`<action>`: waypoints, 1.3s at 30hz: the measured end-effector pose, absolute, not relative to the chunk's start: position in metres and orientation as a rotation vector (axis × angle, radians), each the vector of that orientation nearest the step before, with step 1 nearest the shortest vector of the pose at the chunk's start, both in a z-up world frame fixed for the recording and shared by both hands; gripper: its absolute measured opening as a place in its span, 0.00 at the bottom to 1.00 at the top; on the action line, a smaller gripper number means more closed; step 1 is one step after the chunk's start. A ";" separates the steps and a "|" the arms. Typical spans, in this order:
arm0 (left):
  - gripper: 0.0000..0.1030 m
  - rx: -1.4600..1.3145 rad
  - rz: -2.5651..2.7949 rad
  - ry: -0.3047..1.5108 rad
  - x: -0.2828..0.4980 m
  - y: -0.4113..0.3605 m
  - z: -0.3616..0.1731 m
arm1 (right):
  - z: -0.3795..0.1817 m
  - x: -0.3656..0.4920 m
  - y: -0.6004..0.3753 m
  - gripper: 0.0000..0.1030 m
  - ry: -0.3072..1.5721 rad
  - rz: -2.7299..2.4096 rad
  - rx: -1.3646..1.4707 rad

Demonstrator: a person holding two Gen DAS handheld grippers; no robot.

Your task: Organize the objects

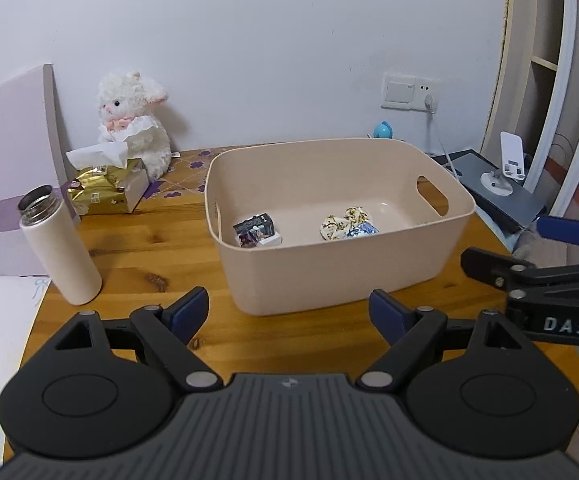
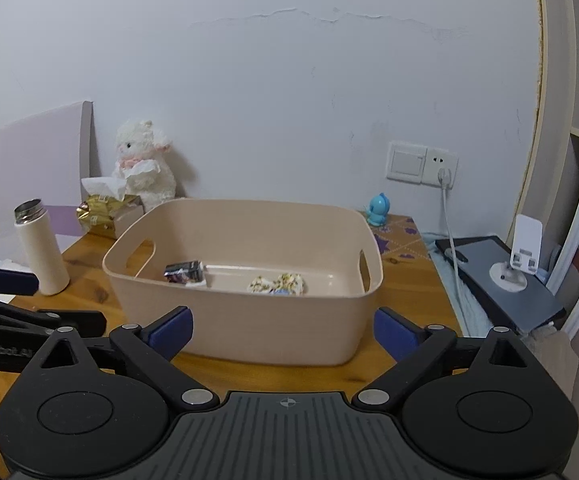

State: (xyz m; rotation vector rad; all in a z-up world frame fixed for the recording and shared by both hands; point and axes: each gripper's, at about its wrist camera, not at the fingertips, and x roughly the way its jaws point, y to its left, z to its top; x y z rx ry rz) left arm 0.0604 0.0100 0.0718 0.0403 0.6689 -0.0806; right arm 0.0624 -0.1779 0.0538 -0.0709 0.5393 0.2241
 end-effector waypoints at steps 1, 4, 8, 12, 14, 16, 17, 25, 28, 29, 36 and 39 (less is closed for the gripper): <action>0.86 0.036 -0.081 0.665 0.056 0.011 0.073 | 0.053 0.059 -0.177 0.96 0.542 0.227 -0.070; 0.86 0.039 -0.064 0.675 0.045 0.012 0.074 | 0.051 0.048 -0.175 0.97 0.548 0.240 -0.067; 0.86 0.040 -0.045 0.677 0.032 0.013 0.074 | 0.050 0.034 -0.173 0.97 0.547 0.248 -0.075; 0.86 0.051 -0.033 0.676 0.019 0.016 0.074 | 0.054 0.022 -0.173 0.98 0.539 0.251 -0.075; 0.86 0.046 -0.024 0.676 0.011 0.019 0.074 | 0.056 0.015 -0.173 0.99 0.532 0.255 -0.075; 0.86 0.036 -0.021 0.683 0.005 0.022 0.071 | 0.057 0.009 -0.173 1.00 0.527 0.259 -0.077; 0.86 0.034 -0.021 0.687 0.003 0.024 0.070 | 0.058 0.006 -0.173 1.00 0.524 0.261 -0.080; 0.86 0.013 -0.027 0.688 -0.016 0.032 0.066 | 0.054 -0.006 -0.172 1.00 0.511 0.253 -0.091; 0.86 0.016 -0.034 0.688 -0.019 0.033 0.066 | 0.051 -0.009 -0.174 1.00 0.521 0.242 -0.082; 0.86 0.015 -0.038 0.688 -0.020 0.033 0.067 | 0.050 -0.010 -0.175 1.00 0.524 0.237 -0.078; 0.89 0.007 -0.044 0.683 -0.024 0.036 0.069 | 0.048 -0.015 -0.183 1.00 0.535 0.211 -0.062; 0.91 0.007 -0.045 0.671 -0.027 0.036 0.071 | 0.049 -0.017 -0.185 1.00 0.534 0.206 -0.057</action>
